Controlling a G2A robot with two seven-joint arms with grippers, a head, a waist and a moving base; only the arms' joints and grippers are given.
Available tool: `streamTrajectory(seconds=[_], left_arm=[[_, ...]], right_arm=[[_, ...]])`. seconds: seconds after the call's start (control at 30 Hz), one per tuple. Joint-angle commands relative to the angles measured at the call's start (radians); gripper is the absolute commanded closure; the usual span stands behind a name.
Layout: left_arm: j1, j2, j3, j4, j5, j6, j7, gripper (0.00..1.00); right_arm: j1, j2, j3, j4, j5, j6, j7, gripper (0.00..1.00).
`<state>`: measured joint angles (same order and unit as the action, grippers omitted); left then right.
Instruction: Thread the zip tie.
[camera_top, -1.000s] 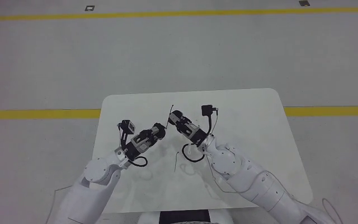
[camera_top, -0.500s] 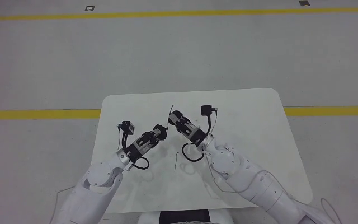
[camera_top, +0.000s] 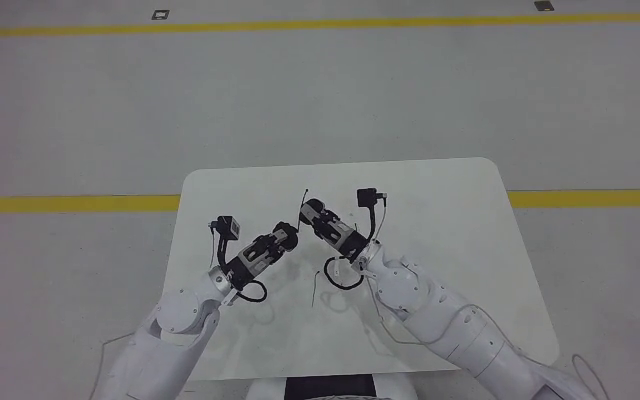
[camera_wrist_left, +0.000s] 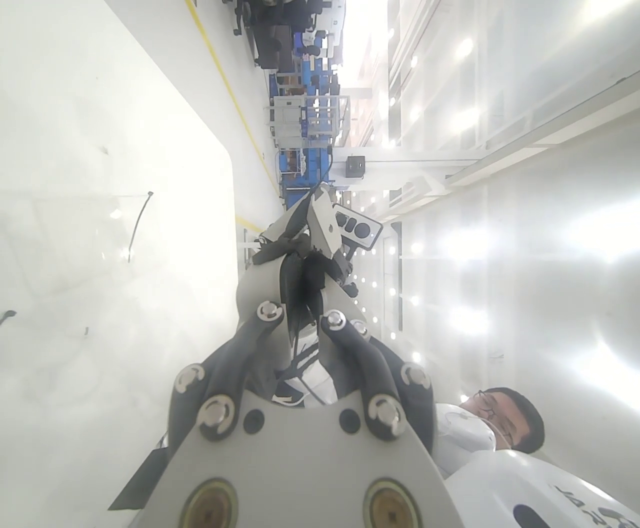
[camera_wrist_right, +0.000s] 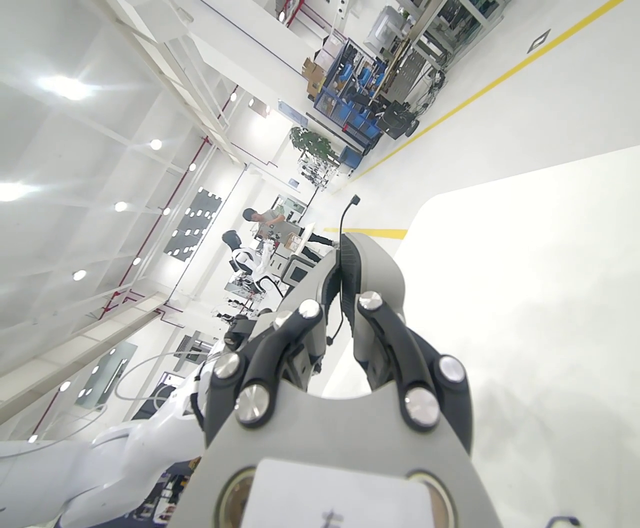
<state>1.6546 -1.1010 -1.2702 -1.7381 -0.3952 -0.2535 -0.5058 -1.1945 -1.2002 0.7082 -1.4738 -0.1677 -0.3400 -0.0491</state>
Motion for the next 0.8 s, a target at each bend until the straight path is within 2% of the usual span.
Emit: streamTrajectory(seconds=[0.0,0.57,0.63,0.77], left_arm=[[0.001,0.001,-0.001,0.0,0.005,0.001,0.003,1.0],[0.003,0.002,-0.001,0.0,0.014,0.003,0.002,1.0],[-0.001,0.0,0.005,0.0,0.017,0.004,0.018,1.0],[0.005,0.0,0.01,0.002,0.044,-0.035,0.035,1.0]], right_arm=[[-0.004,0.001,0.005,-0.002,0.0,0.0,-0.001,1.0],[-0.011,0.003,0.016,-0.013,-0.007,0.0,0.0,1.0],[-0.014,0.003,0.017,-0.014,-0.007,0.003,0.001,1.0],[-0.036,0.001,0.038,-0.024,-0.014,0.0,-0.01,1.0]])
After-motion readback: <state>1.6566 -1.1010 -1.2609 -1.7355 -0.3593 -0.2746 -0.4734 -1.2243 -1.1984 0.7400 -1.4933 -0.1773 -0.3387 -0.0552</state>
